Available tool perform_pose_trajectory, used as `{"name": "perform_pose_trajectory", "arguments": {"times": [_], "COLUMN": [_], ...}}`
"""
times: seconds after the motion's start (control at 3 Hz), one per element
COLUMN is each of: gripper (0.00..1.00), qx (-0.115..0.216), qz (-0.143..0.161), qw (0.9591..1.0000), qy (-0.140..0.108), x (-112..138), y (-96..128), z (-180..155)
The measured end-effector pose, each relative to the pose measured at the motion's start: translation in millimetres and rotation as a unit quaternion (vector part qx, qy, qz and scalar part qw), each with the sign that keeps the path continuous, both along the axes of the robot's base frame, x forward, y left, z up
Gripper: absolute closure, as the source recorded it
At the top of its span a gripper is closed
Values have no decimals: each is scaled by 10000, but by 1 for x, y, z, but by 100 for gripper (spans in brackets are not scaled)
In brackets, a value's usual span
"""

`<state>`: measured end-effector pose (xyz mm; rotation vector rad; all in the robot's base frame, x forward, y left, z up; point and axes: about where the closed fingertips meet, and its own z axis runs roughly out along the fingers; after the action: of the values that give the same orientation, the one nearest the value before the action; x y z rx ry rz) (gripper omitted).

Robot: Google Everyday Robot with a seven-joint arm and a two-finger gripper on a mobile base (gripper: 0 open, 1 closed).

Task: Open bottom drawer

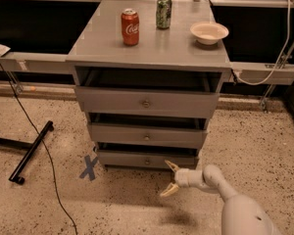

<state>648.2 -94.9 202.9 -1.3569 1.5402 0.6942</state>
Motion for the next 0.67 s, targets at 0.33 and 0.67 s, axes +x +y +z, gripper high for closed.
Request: {"name": "perform_pose_trajectory", "arguments": {"times": [0.33,0.67], "gripper": [0,0], "qx": [-215,-768], "qz": [-194,-451], "qw": [9989,9887], "qy": [-377,-1203], "x": [8,30], "y": [-1,-13], "z": [-2,0]}}
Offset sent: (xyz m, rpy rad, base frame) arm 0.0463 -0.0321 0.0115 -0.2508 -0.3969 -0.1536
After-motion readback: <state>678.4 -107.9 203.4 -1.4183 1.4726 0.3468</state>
